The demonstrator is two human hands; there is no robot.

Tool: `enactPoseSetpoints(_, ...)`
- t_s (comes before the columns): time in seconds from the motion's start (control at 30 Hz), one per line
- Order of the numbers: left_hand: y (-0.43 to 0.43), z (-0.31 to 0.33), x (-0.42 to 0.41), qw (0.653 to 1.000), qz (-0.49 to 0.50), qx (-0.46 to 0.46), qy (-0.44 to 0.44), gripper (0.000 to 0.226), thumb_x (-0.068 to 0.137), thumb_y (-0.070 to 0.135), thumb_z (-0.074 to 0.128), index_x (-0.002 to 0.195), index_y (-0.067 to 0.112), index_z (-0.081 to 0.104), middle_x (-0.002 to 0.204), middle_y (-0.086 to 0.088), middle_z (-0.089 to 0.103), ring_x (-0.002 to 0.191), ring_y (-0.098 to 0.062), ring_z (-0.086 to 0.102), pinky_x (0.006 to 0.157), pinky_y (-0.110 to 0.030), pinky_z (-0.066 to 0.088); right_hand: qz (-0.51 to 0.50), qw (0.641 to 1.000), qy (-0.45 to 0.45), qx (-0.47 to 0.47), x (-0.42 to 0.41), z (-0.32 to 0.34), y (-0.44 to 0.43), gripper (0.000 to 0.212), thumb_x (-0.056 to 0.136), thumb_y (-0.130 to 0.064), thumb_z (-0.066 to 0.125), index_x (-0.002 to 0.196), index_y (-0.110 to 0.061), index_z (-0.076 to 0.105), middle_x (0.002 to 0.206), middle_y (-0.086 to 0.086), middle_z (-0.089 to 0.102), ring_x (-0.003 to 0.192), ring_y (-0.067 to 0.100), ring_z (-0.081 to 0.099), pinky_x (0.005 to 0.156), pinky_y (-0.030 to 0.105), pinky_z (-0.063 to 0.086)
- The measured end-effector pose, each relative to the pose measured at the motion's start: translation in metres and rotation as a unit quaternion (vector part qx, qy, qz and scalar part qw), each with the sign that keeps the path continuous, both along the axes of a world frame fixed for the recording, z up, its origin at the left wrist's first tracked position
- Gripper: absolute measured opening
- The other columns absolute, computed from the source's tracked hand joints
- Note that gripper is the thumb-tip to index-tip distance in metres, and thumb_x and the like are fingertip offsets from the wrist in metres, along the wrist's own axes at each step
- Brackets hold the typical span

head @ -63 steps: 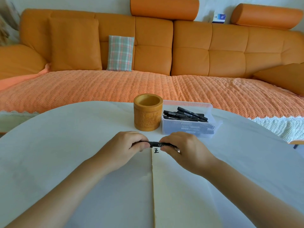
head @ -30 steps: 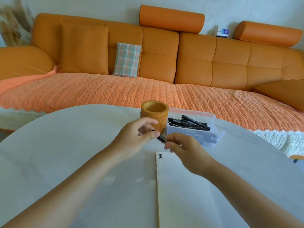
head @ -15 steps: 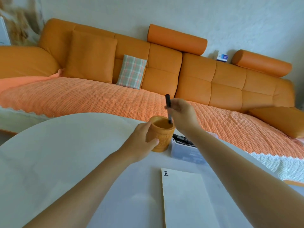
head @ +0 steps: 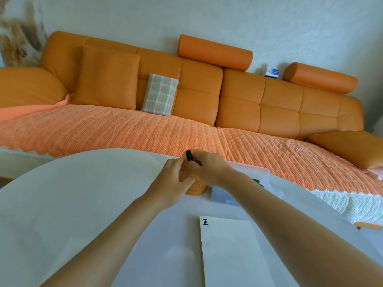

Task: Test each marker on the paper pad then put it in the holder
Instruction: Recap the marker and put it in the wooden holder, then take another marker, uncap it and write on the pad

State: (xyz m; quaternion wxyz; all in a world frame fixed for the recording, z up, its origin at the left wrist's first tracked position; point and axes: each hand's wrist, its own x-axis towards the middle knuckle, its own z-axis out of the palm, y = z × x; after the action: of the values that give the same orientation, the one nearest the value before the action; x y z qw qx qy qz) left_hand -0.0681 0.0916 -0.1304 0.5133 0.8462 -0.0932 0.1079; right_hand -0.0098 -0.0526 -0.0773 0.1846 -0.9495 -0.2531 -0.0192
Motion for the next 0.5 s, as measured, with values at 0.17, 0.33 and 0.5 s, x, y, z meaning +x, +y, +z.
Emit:
enactPoseSetpoints(0.17,-0.003,0.005,-0.004,0.992,0.085,0.086,-0.044,0.053,0.094,0.032,0.058,0.143,0.027,0.038,0.136,0.004,0.041,0.12,-0.013,0.048,0.092,-0.029,0.042,-0.042,0.995,-0.087,0.034,0.001,0.004,-0.038,0.03,0.099,-0.028,0.049,0.126,-0.025,0.062,0.118,-0.003,0.061,0.102,0.017,0.057,0.095,0.038,0.046)
enactPoseSetpoints(0.33,-0.025,0.025,-0.008,0.974,0.109,0.083,-0.179,0.021,0.091,0.02,0.059,0.111,0.026,0.058,0.102,0.011,0.052,0.088,-0.007,0.052,0.078,-0.026,0.049,-0.176,0.983,-0.052,0.026,0.013,-0.001,-0.112,0.034,0.101,-0.013,0.04,0.12,-0.023,0.066,0.126,0.002,0.064,0.095,0.02,0.062,0.076,0.032,0.053)
enactPoseSetpoints(0.5,-0.079,0.038,0.012,0.974,0.004,0.177,-0.145,0.013,0.096,0.032,0.051,0.103,0.031,0.063,0.099,0.02,0.057,0.095,0.001,0.053,0.096,-0.031,0.038,-0.202,0.97,0.07,-0.12,0.025,-0.018,-0.154,0.044,0.101,-0.01,0.035,0.141,-0.02,0.051,0.139,0.004,0.055,0.093,0.02,0.064,0.073,0.032,0.058)
